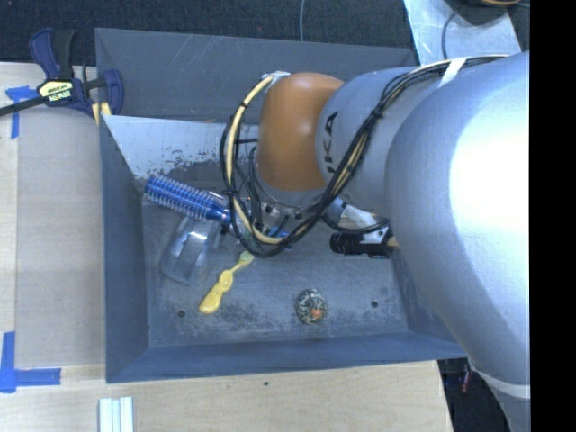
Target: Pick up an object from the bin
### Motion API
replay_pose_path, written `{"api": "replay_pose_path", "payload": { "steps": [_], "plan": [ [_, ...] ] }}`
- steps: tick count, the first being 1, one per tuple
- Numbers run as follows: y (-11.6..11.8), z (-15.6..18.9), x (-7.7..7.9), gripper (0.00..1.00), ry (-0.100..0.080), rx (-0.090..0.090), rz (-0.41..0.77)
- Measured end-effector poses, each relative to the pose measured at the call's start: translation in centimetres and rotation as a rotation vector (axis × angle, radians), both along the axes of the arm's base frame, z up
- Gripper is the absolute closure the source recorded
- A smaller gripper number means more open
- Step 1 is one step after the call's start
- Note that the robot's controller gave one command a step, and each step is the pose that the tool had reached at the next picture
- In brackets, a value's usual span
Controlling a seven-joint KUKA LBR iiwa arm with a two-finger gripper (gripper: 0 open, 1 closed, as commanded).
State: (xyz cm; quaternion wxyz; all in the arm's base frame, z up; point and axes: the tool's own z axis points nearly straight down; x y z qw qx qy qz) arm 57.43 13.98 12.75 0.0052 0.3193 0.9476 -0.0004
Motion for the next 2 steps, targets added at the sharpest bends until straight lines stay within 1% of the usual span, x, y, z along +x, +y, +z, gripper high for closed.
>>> {"api": "replay_pose_path", "payload": {
  "steps": [2],
  "plan": [
    [-0.1, 3.6, 0.0, 1.00, 0.002, 0.000, 0.003]
  ]
}}
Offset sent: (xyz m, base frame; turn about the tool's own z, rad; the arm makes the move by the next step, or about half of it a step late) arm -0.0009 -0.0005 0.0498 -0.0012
